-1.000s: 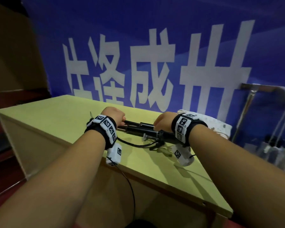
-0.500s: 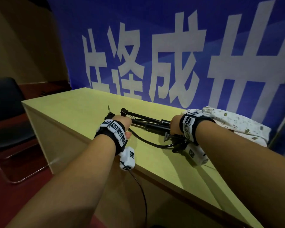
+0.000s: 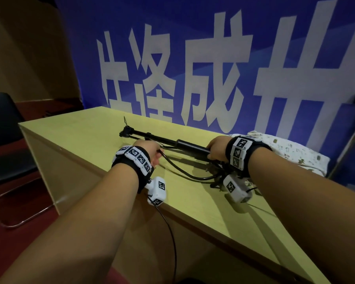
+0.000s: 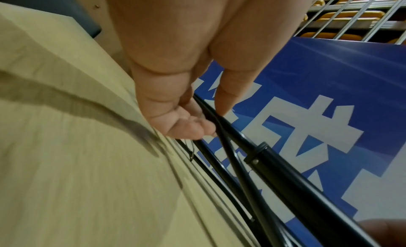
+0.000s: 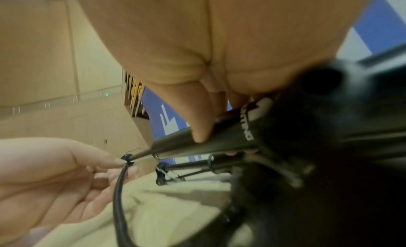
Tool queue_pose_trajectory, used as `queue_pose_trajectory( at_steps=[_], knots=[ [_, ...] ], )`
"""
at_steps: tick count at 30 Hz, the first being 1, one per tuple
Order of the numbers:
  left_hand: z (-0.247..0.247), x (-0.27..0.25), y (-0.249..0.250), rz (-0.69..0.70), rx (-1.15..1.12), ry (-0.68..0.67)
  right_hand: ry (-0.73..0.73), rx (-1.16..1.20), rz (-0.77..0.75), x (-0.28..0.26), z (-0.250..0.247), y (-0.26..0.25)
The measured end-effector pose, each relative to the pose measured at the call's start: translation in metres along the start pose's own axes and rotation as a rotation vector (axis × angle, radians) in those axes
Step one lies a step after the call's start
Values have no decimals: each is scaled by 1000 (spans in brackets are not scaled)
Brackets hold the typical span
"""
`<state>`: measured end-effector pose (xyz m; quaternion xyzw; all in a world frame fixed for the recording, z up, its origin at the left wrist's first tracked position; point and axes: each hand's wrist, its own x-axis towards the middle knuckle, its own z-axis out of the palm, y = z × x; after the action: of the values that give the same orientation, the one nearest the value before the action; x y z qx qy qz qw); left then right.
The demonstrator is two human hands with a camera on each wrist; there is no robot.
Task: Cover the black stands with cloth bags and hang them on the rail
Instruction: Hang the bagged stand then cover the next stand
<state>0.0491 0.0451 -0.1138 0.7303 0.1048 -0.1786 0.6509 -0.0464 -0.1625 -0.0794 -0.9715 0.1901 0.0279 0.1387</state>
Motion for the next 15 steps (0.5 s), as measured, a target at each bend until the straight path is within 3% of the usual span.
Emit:
queue_pose_trajectory(
  at_steps=[7,15],
  knots=[
    [9,-44,42,263,-198,-40,128,167,-61,-31,-39,6],
    [39,-100,102,478,-224,-139,275,440,-44,-66,-83,37]
  ],
)
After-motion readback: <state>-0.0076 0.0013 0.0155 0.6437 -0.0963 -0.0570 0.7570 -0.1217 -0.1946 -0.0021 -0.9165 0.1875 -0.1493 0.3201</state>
